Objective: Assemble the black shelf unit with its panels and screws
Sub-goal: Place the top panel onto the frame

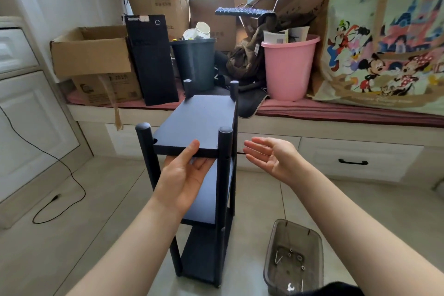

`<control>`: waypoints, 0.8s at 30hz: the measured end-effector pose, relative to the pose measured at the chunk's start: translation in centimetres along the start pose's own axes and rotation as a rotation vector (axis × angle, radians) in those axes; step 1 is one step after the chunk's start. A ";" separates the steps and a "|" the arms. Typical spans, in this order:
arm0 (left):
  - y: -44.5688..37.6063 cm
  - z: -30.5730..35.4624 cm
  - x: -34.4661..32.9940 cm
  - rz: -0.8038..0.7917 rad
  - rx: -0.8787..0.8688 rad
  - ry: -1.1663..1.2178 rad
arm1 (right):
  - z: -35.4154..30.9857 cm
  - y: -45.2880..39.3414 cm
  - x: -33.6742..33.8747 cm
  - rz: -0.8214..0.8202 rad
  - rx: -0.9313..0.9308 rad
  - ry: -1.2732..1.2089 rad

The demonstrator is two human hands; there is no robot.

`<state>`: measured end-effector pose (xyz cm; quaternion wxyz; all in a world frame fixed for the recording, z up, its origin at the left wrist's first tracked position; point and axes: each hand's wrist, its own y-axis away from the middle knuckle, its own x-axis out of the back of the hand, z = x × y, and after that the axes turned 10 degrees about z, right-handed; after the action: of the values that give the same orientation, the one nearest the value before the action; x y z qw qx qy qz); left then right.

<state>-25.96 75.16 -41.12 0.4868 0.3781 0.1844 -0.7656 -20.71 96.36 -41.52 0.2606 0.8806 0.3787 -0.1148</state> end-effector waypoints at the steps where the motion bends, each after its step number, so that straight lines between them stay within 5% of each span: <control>1: -0.1 -0.5 -0.4 0.003 -0.001 0.002 | 0.0 -0.1 0.7 0.005 -0.001 0.030; 8: -0.6 -3.1 -2.6 0.003 0.005 0.012 | 2.4 -1.4 7.4 -0.014 -0.065 0.325; 24: -0.6 -4.1 -3.0 -0.011 -0.028 -0.032 | 19.4 -7.5 20.7 0.105 -0.406 0.826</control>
<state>-24.14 79.96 -41.58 0.4906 0.3577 0.1894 -0.7717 -12.01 102.65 -68.83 0.2606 0.8019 0.4203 0.3354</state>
